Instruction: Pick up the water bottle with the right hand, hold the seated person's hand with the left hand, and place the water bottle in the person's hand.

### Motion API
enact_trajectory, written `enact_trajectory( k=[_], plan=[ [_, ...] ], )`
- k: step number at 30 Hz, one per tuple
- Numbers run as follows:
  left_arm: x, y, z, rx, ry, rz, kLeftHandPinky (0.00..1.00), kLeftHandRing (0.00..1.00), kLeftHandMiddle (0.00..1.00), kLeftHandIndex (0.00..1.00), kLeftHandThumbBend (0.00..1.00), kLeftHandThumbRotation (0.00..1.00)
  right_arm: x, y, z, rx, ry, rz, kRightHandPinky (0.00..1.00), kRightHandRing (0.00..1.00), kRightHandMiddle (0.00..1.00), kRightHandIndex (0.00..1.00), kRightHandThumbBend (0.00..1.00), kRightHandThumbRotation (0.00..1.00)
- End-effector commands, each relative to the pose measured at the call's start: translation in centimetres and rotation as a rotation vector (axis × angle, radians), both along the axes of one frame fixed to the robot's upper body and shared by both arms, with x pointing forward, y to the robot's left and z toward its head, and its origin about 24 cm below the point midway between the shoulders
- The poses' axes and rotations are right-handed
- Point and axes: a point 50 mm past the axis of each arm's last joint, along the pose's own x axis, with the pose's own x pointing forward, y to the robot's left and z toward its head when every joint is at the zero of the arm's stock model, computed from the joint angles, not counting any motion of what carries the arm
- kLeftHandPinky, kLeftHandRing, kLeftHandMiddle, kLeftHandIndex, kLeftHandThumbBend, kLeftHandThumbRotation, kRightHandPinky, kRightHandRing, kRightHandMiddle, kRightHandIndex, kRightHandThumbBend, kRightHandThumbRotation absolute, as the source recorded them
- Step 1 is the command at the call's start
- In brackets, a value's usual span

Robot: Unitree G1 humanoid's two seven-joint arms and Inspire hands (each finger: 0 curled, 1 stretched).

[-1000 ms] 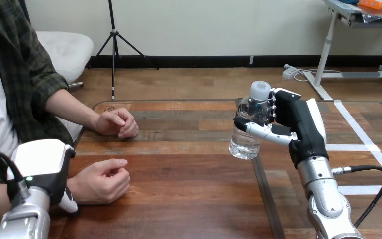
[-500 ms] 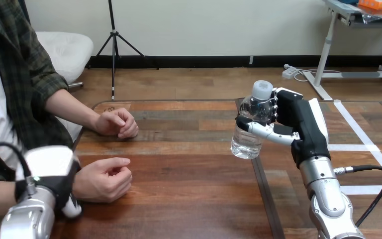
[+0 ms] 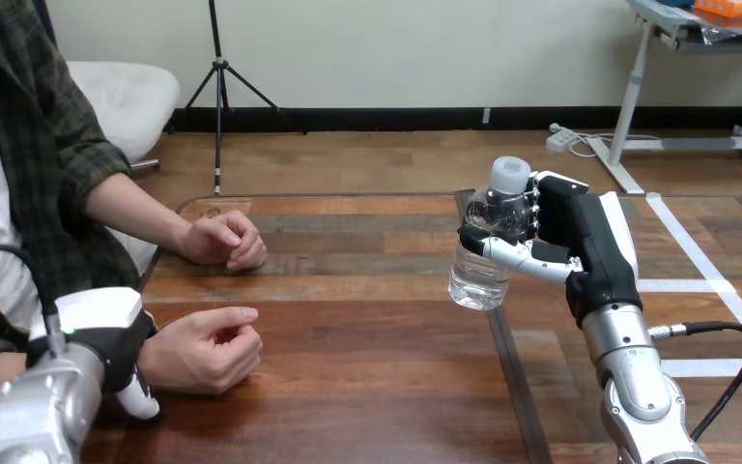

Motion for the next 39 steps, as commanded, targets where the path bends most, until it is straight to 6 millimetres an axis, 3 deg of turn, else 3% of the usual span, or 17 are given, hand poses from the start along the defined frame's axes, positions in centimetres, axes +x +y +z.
enact_trajectory(
  k=[1,18,31,39],
  plan=[
    [-1.87,-1.42,-2.66,-0.085,0.201,-0.036,0.57,0.60,0.67,0.75,0.78,0.00,1.58,0.25,3.36,0.013,-0.134,0.008,0.37,0.42,0.47,0.50,0.72,0.00],
    [-2.61,-1.68,-2.45,-0.137,0.265,-0.030,0.56,0.59,0.66,0.74,0.77,0.00,1.68,0.16,3.32,0.029,-0.123,0.003,0.37,0.42,0.48,0.50,0.73,0.00],
    [-2.80,-1.70,-2.92,-0.140,0.146,-0.026,0.58,0.60,0.64,0.66,0.74,0.00,1.76,0.12,3.41,0.028,-0.122,-0.004,0.36,0.42,0.48,0.50,0.73,0.00],
    [-2.74,-1.74,-3.19,-0.118,0.062,-0.051,0.52,0.55,0.60,0.60,0.77,0.00,1.79,0.08,3.44,0.035,-0.122,-0.003,0.36,0.42,0.48,0.50,0.73,0.00]
  ],
)
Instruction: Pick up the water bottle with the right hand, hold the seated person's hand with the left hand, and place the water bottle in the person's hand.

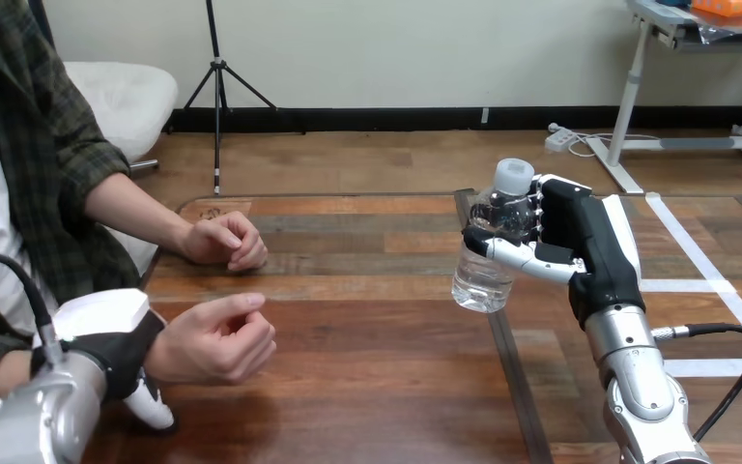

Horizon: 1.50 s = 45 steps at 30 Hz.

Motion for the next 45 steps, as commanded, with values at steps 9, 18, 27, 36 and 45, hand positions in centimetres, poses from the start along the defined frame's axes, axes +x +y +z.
enact_trajectory(
  k=[9,18,27,36,45],
  plan=[
    [-1.6,-1.4,-3.5,-0.058,0.038,-0.053,0.52,0.55,0.60,0.59,0.77,0.00,1.8,0.3,3.6,0.030,-0.140,0.004,0.36,0.42,0.48,0.50,0.73,0.00],
    [-2.0,-1.4,-3.4,-0.142,-0.135,-0.089,0.49,0.52,0.56,0.56,0.81,0.00,1.8,0.2,3.6,0.047,-0.137,0.004,0.37,0.42,0.48,0.51,0.73,0.00],
    [-2.3,-1.4,-3.5,-0.191,-0.338,-0.094,0.46,0.49,0.52,0.54,0.82,0.00,1.8,0.1,3.6,0.052,-0.137,-0.001,0.37,0.42,0.48,0.51,0.72,0.00],
    [-2.6,-1.6,-3.8,-0.222,-0.515,-0.057,0.42,0.46,0.50,0.52,0.82,0.00,1.9,0.1,3.7,0.044,-0.140,-0.003,0.36,0.41,0.47,0.51,0.73,0.00],
    [-2.7,-1.8,-4.0,-0.241,-0.598,-0.046,0.40,0.44,0.48,0.51,0.81,0.00,1.9,0.0,3.7,0.049,-0.140,-0.004,0.36,0.41,0.47,0.51,0.72,0.00]
  ],
)
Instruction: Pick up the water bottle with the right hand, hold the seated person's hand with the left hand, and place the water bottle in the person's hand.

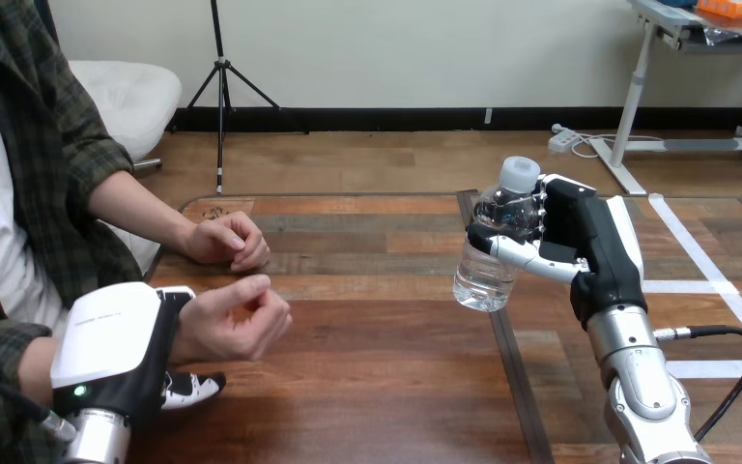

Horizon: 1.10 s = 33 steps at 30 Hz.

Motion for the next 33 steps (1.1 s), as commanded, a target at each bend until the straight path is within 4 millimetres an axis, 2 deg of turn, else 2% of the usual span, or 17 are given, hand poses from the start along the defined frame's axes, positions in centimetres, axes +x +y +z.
enact_trajectory(
  k=[1,33],
  plan=[
    [0.13,-0.67,-0.51,-0.033,-0.030,-0.006,0.40,0.44,0.48,0.51,0.81,0.00,1.84,0.22,3.74,0.027,-0.148,0.001,0.36,0.41,0.47,0.51,0.72,0.00],
    [0.28,-1.37,-1.04,-0.080,-0.122,-0.020,0.38,0.42,0.47,0.48,0.84,0.00,1.85,0.10,3.81,0.017,-0.150,0.000,0.37,0.42,0.48,0.50,0.72,0.00]
  ],
)
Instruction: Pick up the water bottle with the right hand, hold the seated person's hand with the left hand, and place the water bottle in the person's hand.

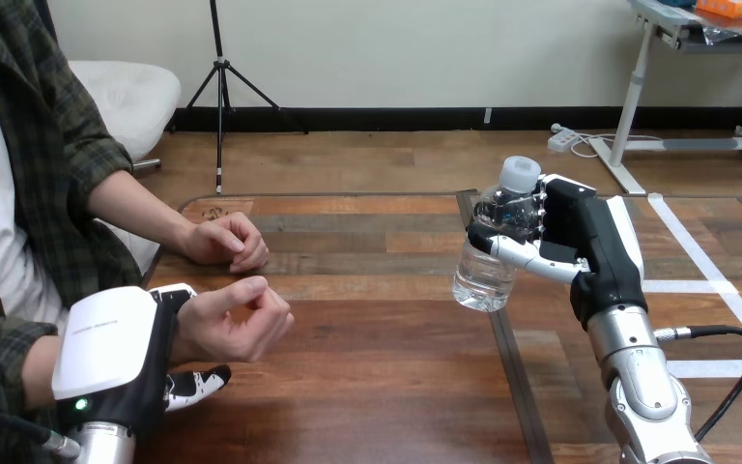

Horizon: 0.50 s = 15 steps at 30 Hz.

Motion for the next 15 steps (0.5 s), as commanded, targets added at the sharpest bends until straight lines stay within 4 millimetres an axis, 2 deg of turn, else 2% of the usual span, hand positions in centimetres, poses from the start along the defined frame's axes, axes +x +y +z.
enact_trajectory(
  k=[1,15],
  plan=[
    [0.68,-1.17,0.07,-0.031,-0.021,-0.035,0.38,0.42,0.47,0.48,0.84,0.00,1.85,0.13,3.82,0.011,-0.152,-0.005,0.37,0.42,0.48,0.50,0.72,0.00],
    [0.67,-1.43,0.10,-0.049,-0.053,-0.044,0.38,0.42,0.46,0.48,0.85,0.00,1.88,0.19,3.96,-0.006,-0.161,-0.010,0.37,0.42,0.48,0.51,0.73,0.00]
  ],
)
